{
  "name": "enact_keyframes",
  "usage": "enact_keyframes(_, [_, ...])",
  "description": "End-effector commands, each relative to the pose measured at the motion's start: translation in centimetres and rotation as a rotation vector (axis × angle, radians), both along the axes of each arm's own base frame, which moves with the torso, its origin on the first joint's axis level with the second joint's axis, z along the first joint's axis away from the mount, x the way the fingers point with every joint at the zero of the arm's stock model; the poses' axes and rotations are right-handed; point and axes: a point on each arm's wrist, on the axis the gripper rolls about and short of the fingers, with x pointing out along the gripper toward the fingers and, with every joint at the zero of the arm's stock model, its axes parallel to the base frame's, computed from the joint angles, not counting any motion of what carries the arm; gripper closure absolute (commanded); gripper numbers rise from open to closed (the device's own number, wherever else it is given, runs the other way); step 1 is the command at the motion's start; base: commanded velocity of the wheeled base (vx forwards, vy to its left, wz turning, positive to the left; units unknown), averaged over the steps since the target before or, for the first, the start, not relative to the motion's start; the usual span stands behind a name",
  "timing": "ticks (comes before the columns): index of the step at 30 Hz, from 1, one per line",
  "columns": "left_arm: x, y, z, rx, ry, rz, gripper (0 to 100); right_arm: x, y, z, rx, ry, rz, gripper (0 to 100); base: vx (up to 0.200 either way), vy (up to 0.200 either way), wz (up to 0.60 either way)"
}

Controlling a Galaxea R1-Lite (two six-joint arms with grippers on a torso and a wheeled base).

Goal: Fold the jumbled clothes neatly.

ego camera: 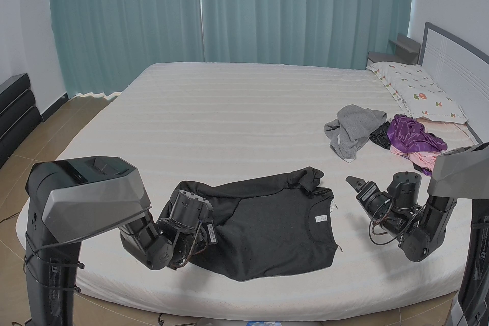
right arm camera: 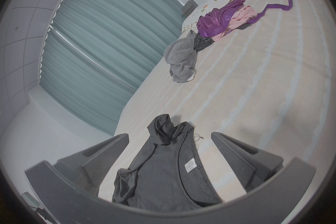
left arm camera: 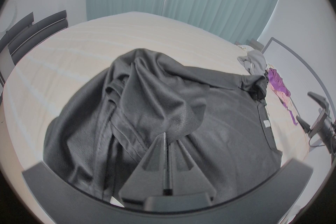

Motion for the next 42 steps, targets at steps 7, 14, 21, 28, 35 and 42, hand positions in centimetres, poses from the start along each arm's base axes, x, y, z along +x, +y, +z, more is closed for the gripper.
enact_keyframes(7, [4.9,2.9,5.4,-0.058,-0.194,0.103,100,0.0,0.1,-0.4,-0.003,0.013,0.005,0,0.0,0.0,0.0])
enact_keyframes(14, [11.4,7.3,8.2,-0.106,-0.374,0.245,100,0.0,0.2,-0.7,-0.006,0.02,0.009,0,0.0,0.0,0.0])
enact_keyframes(21, [15.3,10.3,7.2,-0.101,-0.457,0.366,100,0.0,0.2,-0.7,-0.005,0.019,0.008,0,0.0,0.0,0.0])
enact_keyframes(28, [17.7,11.0,5.3,-0.091,-0.523,0.427,100,0.0,0.5,-1.2,-0.009,0.032,0.016,0,0.0,0.0,0.0])
enact_keyframes(35, [17.8,10.8,5.0,-0.09,-0.519,0.426,100,2.0,1.5,-1.0,-0.022,-0.021,0.044,0,0.0,0.0,0.0])
enact_keyframes(42, [16.7,10.0,6.4,-0.089,-0.513,0.411,100,5.8,5.1,-3.8,-0.14,0.006,0.176,0,0.0,0.0,0.0])
